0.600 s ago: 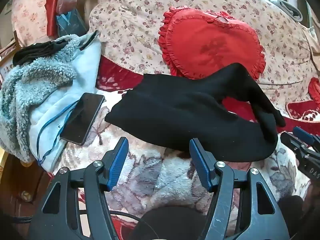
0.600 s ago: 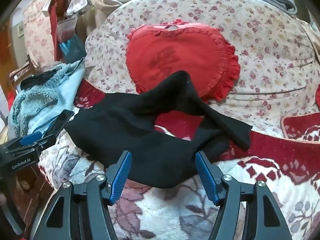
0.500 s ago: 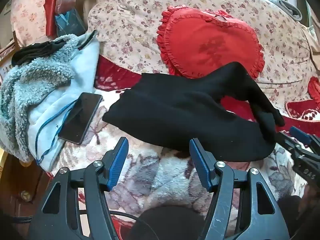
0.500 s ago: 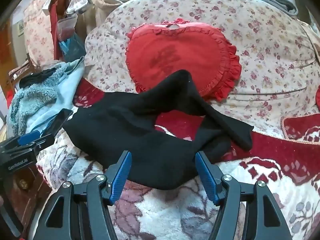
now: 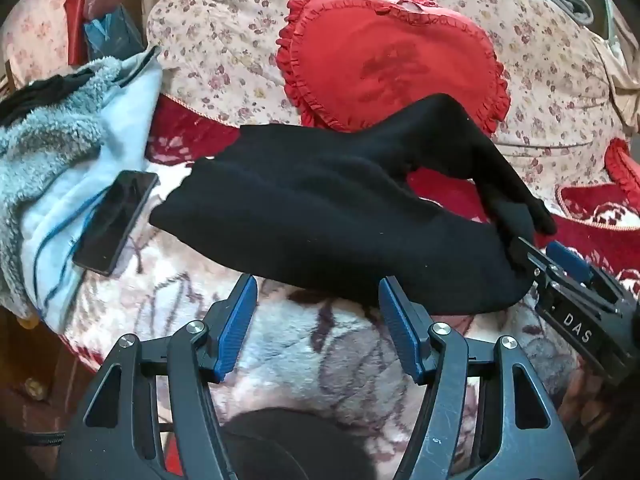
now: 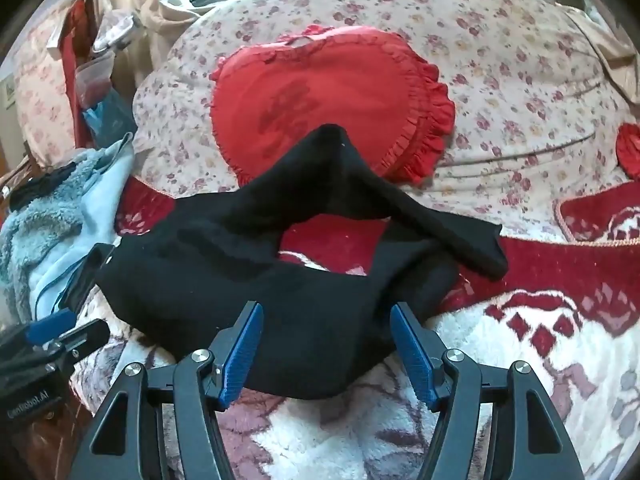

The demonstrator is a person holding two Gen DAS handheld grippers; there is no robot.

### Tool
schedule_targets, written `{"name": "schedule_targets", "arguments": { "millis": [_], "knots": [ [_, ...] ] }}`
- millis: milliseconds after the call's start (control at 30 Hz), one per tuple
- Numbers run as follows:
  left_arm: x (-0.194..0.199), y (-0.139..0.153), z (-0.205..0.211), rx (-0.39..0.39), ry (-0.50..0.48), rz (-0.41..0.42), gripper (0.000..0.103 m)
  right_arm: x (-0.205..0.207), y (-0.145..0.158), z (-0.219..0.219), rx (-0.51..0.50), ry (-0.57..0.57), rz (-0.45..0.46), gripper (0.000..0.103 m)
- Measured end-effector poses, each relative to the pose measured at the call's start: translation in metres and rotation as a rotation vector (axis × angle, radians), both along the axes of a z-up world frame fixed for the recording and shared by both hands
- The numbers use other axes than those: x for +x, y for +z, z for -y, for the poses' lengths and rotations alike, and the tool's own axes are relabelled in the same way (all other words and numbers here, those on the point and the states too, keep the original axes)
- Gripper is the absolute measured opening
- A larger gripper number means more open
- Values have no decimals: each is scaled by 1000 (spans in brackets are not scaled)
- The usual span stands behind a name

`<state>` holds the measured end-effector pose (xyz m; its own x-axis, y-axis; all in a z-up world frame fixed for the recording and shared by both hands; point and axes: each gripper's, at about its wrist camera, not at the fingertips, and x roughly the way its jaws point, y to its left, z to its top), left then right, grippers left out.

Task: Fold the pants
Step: 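Move both tools over the crumpled black pants, fingers open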

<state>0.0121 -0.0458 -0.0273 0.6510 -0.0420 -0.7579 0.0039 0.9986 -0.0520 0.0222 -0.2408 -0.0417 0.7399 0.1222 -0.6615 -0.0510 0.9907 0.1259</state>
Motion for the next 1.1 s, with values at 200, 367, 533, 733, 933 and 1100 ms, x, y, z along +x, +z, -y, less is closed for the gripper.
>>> {"name": "schedule_targets", "arguments": {
  "millis": [200, 367, 533, 733, 933, 1100],
  "knots": [
    [2, -14, 4, -56, 29, 0, 63, 3, -8, 12, 25, -33, 5, 65],
    [5, -38, 5, -46, 40, -50, 63, 7, -17, 19, 56, -62, -30, 65],
    [6, -41, 2, -83, 33, -44, 63, 10, -20, 20, 63, -65, -42, 65],
    [6, -39, 5, -84, 25, -30, 63, 13, -25, 16, 50, -51, -63, 65],
    [6, -37, 10, -62, 30, -19, 63, 15, -28, 18, 54, -55, -83, 65],
    [5, -37, 11, -54, 32, -16, 63, 16, -30, 19, 58, -58, -93, 65]
  ]
}}
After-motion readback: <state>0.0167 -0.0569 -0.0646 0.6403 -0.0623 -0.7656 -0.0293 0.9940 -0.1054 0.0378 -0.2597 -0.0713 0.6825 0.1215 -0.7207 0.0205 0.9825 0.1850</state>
